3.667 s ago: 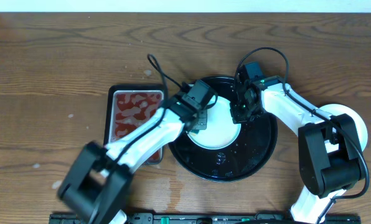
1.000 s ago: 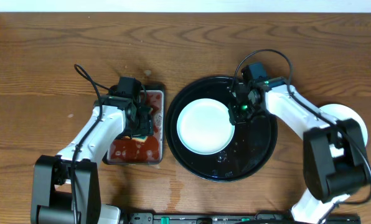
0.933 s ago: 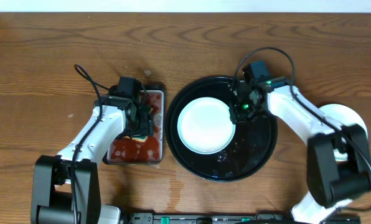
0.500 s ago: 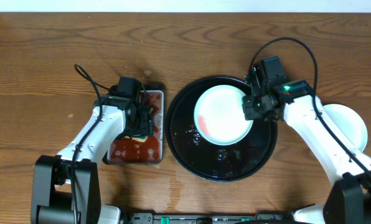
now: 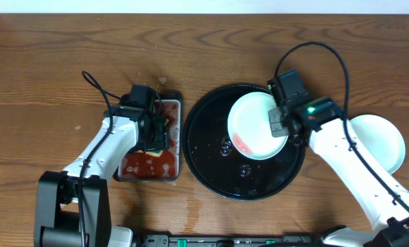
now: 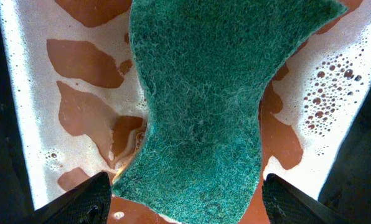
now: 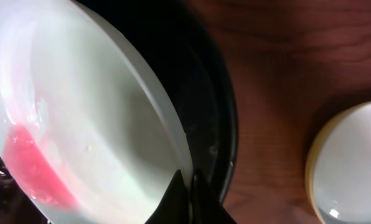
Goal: Clean dirty plates on tray and stack at the side
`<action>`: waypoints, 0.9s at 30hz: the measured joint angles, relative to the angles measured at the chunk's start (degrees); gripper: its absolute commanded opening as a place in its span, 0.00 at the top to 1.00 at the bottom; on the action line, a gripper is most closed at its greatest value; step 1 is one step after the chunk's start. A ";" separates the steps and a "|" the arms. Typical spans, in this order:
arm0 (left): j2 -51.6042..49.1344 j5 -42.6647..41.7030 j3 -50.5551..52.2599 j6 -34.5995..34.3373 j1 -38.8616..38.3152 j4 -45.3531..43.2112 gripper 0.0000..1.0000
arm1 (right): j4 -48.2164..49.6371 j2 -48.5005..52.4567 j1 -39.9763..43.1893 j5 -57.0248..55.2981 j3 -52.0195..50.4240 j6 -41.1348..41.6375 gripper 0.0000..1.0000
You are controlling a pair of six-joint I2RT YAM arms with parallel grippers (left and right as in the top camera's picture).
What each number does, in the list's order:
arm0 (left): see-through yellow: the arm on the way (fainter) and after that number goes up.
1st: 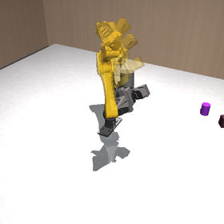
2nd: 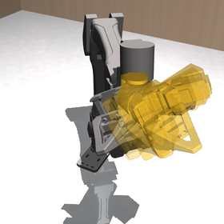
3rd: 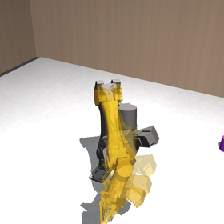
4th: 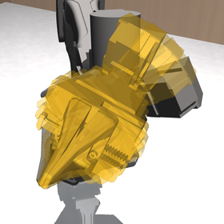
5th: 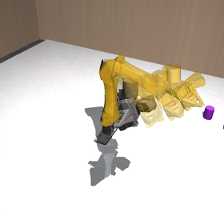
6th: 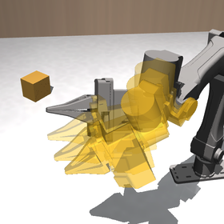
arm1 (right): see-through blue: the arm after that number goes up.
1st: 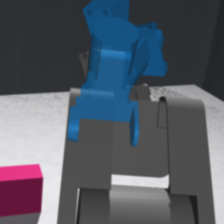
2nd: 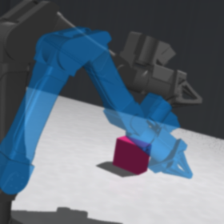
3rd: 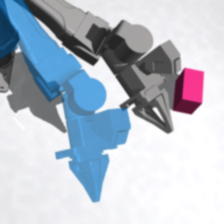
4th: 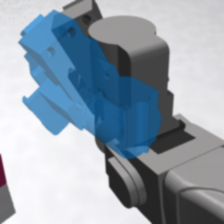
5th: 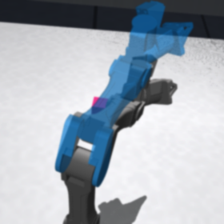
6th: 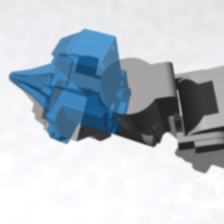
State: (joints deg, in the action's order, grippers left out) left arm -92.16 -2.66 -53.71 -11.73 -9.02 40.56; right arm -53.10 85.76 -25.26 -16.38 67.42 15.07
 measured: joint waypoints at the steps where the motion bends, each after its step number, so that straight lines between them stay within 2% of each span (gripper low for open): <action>1: 0.00 0.02 0.00 0.00 0.00 0.00 0.21 | -0.15 0.00 -0.74 -1.29 0.00 0.50 0.99; 15: 0.00 0.00 0.00 0.00 0.00 0.00 0.21 | -1.18 0.00 -15.21 -22.69 0.00 6.40 0.99; 27: 0.00 0.00 0.00 0.00 0.00 -0.02 0.21 | -1.16 0.00 -24.02 -33.38 0.00 7.08 0.99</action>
State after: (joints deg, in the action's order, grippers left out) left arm -92.16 -2.66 -53.71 -11.73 -9.02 40.53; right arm -54.26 85.76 -49.28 -49.76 67.42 22.15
